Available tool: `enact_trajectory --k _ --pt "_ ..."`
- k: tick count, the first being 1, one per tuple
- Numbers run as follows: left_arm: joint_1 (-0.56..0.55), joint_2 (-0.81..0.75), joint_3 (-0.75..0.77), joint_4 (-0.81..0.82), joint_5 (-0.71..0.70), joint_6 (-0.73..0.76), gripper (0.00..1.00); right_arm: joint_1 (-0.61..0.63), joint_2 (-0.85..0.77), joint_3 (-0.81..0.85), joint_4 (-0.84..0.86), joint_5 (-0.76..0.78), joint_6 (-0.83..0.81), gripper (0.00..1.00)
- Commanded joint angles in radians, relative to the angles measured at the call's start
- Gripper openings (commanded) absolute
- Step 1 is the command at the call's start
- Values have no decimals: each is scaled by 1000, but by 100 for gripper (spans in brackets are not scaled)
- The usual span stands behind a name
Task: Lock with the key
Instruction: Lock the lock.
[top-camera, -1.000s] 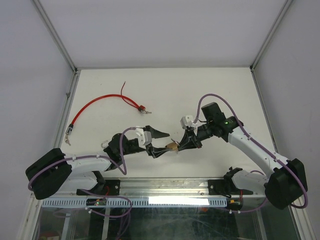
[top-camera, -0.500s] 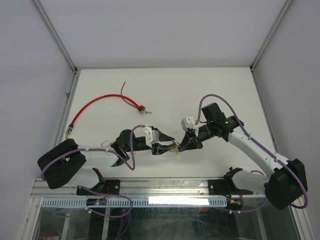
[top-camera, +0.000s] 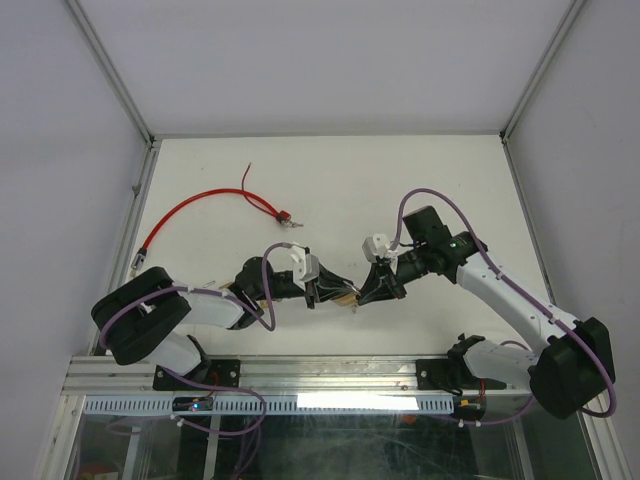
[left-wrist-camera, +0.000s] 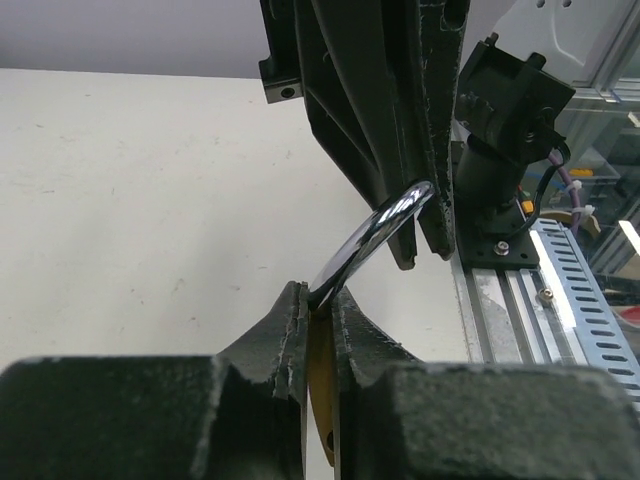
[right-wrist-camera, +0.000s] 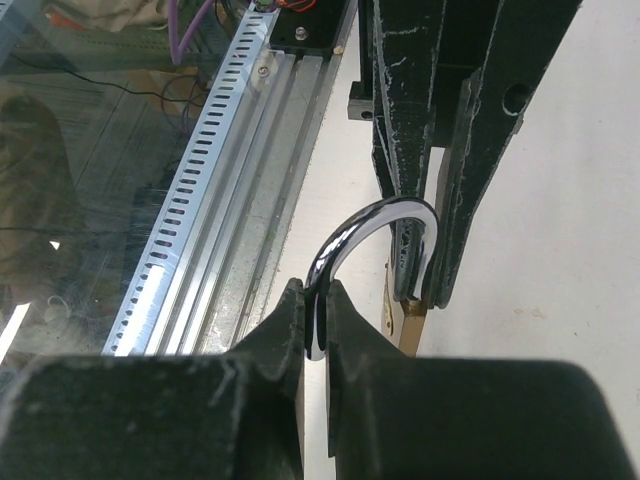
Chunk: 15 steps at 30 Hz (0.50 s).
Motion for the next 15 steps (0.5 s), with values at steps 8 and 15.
enact_trajectory --k 8,15 --pt "1 -119 -6 -1 -73 -8 0 -22 -32 37 182 39 82 13" --pt "-3 -192 90 -393 -266 3 0 -31 -59 55 223 193 156 59"
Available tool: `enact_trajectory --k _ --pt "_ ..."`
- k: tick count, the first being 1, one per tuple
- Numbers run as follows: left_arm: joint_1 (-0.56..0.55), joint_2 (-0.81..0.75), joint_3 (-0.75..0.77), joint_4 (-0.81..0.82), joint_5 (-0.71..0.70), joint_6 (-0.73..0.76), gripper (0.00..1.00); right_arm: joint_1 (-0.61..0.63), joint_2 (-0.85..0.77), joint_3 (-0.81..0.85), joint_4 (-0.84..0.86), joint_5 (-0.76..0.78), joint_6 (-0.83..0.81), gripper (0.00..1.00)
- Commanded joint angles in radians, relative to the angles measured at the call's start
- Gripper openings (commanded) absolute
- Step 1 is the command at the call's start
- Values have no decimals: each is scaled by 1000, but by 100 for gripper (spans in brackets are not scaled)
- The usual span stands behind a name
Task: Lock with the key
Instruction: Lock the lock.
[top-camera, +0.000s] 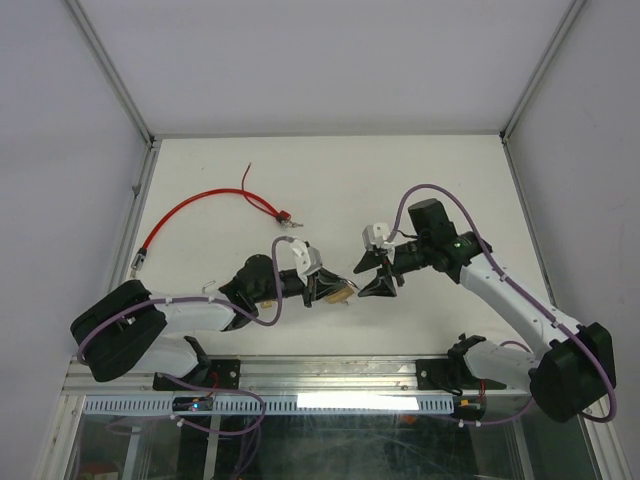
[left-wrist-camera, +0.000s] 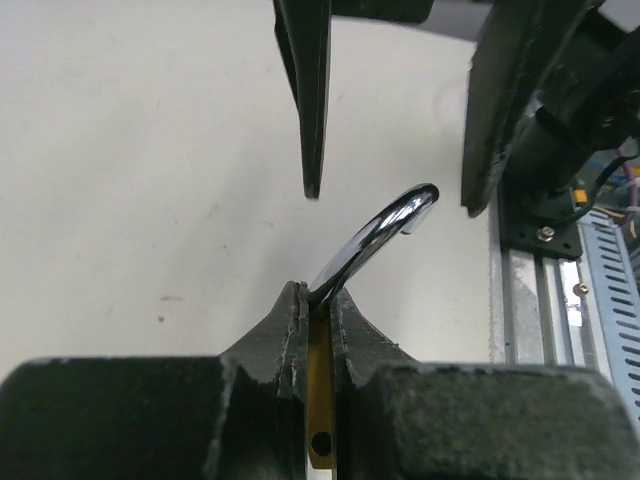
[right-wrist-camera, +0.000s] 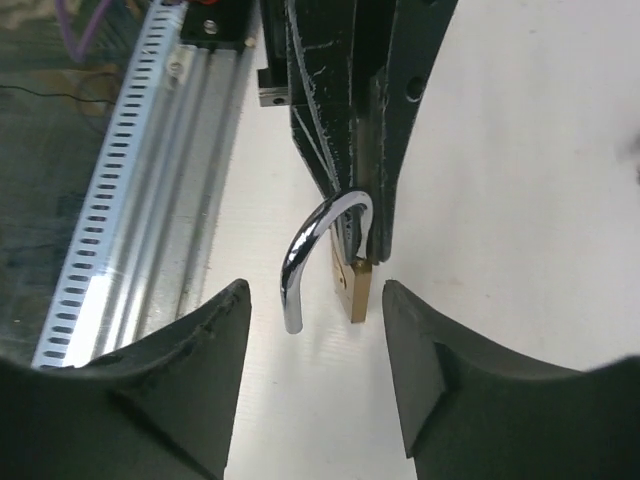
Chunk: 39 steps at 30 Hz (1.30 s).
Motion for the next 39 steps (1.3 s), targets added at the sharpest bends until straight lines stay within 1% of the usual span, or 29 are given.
enact_trajectory --k 1,3,5,10,15,22,26,30,32,33,34,35,37,38,39 --pt "-8 -72 119 -214 -156 16 0 -12 -57 58 77 142 52 63" --pt "-14 -77 164 -335 -212 29 0 -13 -70 69 77 210 55 71" --pt "-25 -81 207 -432 -266 52 0 -13 -70 83 81 241 75 74" --pt "-55 -70 310 -592 -384 85 0 1 -26 110 97 226 160 74" --pt "-78 -56 345 -618 -407 92 0 20 5 75 187 325 233 71" --pt "-86 -53 367 -611 -378 80 0 35 56 48 241 316 284 61" --pt "-86 -59 360 -588 -365 72 0 48 89 46 240 297 289 49" --pt "-86 -61 349 -567 -356 62 0 66 114 50 238 295 288 34" --pt "-86 -62 348 -562 -350 56 0 71 124 55 235 294 288 22" --pt "-86 -63 345 -559 -348 53 0 74 126 59 230 292 284 15" --pt "-87 -66 342 -553 -346 50 0 75 129 63 223 291 278 4" --pt "-86 -71 336 -548 -346 49 0 76 131 67 215 292 270 0" --pt "-87 -91 317 -528 -344 47 0 75 122 73 199 291 254 0" --pt "-86 -105 300 -511 -339 47 5 75 112 73 197 289 244 0" --pt "-86 -131 275 -483 -335 49 14 71 99 69 198 281 234 0"
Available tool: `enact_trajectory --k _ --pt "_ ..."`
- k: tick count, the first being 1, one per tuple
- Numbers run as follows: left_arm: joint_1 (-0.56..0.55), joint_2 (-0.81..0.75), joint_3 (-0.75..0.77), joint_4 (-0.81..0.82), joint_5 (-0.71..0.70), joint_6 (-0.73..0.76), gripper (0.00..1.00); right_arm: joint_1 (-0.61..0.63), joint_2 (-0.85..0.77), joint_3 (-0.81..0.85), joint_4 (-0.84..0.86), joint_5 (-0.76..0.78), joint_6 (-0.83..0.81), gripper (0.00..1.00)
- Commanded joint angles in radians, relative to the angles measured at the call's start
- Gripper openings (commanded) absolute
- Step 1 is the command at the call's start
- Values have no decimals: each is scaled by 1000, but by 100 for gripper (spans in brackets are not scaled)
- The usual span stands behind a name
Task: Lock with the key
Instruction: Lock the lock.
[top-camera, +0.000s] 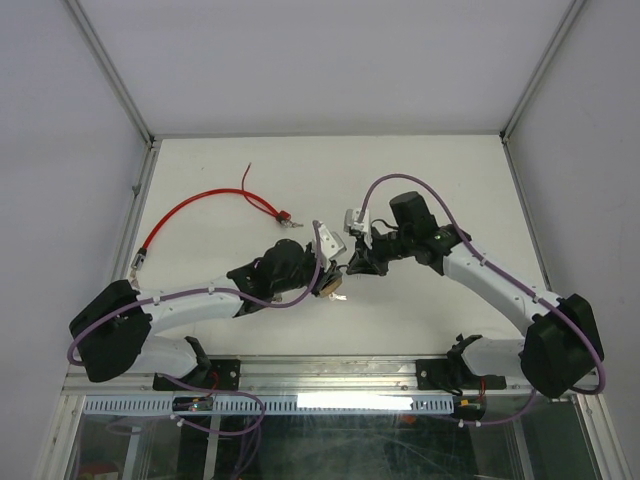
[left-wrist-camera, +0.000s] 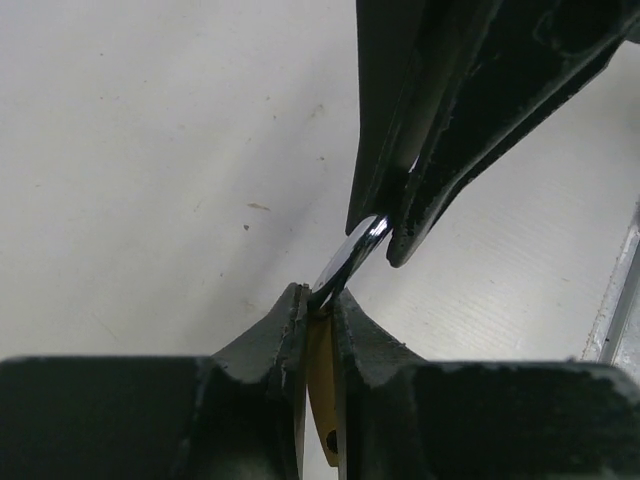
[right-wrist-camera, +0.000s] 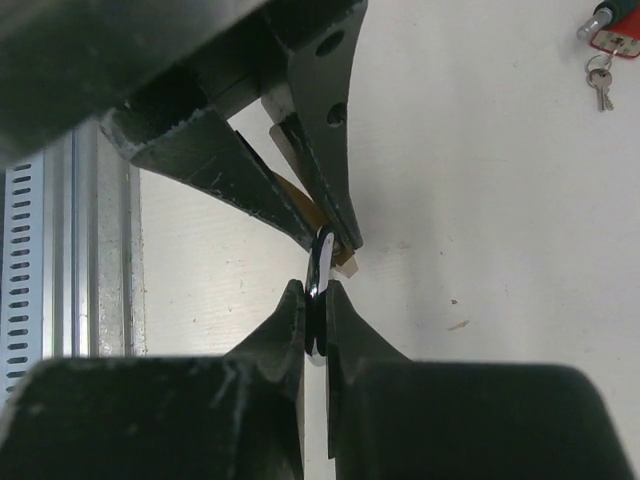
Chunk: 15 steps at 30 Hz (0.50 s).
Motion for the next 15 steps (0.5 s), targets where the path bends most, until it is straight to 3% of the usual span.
enact_trajectory --k 1,5,9,12,15 --pt "-11 -135 -48 257 42 -17 21 -3 -47 20 17 -40 -49 0" --pt "-9 -255 -206 412 112 35 54 -26 -107 -3 11 -151 -115 0" --pt "0 -405 -332 533 174 67 73 -42 -114 4 -59 -290 -220 0" --pt "15 -471 -358 540 242 80 75 -43 -113 20 -93 -354 -293 0" --pt "42 -480 -343 496 260 80 68 -44 -109 61 -130 -381 -390 0"
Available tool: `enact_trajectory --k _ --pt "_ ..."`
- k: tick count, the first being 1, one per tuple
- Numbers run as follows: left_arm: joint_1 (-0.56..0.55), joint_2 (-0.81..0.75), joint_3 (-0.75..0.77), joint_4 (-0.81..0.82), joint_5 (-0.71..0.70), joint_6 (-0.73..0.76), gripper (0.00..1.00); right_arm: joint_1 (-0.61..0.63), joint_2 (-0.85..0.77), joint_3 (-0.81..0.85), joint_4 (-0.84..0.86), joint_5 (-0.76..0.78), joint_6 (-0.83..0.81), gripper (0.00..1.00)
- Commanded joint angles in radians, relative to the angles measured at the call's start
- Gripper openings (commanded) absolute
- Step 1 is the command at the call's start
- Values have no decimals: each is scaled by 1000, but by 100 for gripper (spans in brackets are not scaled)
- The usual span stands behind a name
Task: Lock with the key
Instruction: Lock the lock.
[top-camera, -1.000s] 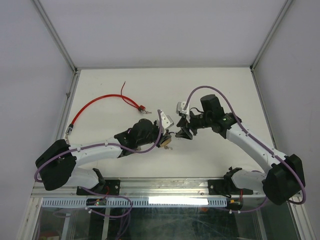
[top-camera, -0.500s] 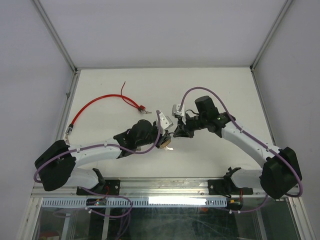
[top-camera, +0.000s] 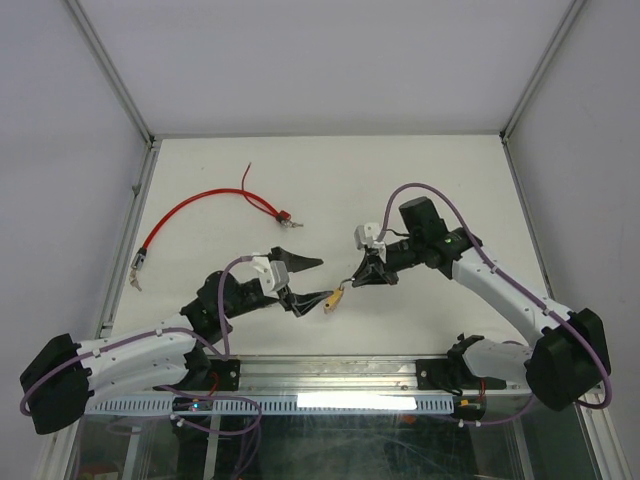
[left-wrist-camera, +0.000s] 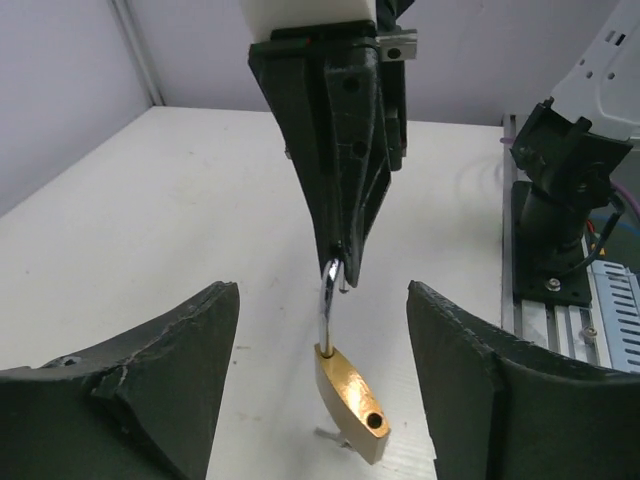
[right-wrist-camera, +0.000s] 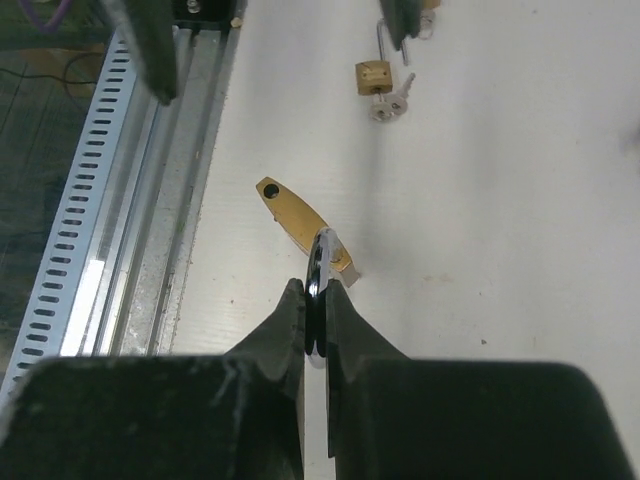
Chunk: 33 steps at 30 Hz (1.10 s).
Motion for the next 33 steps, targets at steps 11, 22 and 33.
enact_trajectory --k 11,22,33 --pt "208 97 36 117 375 4 65 -51 98 316 -278 -378 -541 0" --pt "208 264 102 206 386 -20 68 -52 112 226 -159 -413 -404 0" --pt "207 403 150 318 479 -130 43 -53 130 203 -131 -420 -367 0"
